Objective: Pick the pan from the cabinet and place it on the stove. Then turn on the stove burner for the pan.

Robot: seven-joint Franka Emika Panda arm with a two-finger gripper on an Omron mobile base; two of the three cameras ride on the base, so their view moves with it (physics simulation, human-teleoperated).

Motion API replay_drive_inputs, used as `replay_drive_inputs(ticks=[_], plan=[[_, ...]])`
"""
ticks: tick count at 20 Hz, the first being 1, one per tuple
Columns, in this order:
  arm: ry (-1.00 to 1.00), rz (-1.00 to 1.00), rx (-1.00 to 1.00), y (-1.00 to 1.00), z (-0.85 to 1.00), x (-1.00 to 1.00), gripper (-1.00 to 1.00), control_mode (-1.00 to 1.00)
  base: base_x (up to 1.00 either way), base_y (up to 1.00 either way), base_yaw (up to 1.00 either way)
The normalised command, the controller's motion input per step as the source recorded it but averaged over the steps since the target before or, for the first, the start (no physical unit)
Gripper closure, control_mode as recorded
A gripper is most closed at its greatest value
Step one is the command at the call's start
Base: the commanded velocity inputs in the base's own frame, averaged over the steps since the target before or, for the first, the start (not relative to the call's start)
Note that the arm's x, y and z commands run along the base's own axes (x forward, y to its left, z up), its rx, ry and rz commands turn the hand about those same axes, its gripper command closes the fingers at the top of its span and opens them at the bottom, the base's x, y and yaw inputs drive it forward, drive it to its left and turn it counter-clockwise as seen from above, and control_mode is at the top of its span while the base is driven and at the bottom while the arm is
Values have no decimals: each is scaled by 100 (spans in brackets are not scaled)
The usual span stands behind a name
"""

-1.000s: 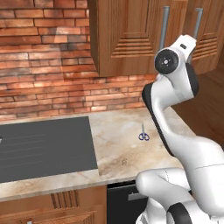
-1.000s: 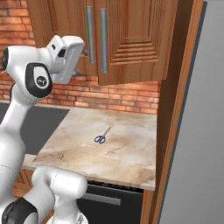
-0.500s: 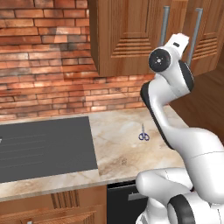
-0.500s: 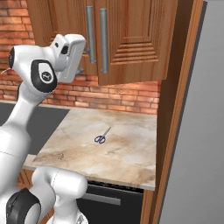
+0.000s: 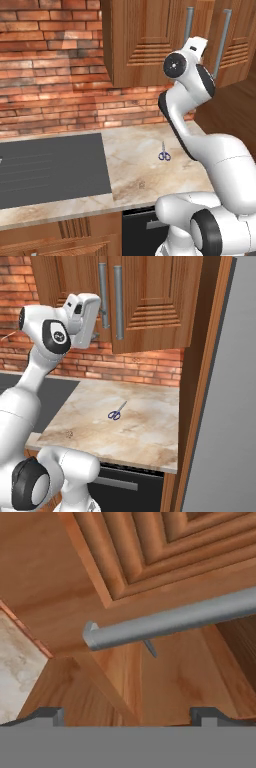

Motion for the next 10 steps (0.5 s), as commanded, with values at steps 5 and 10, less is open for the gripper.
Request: replay_drive_inputs(ticks=[5,10], plan=[[9,0,-2,-2,0,24,-100,-100,0,0,0],[9,0,0,-13,0,16,-100,-100,0,0,0]])
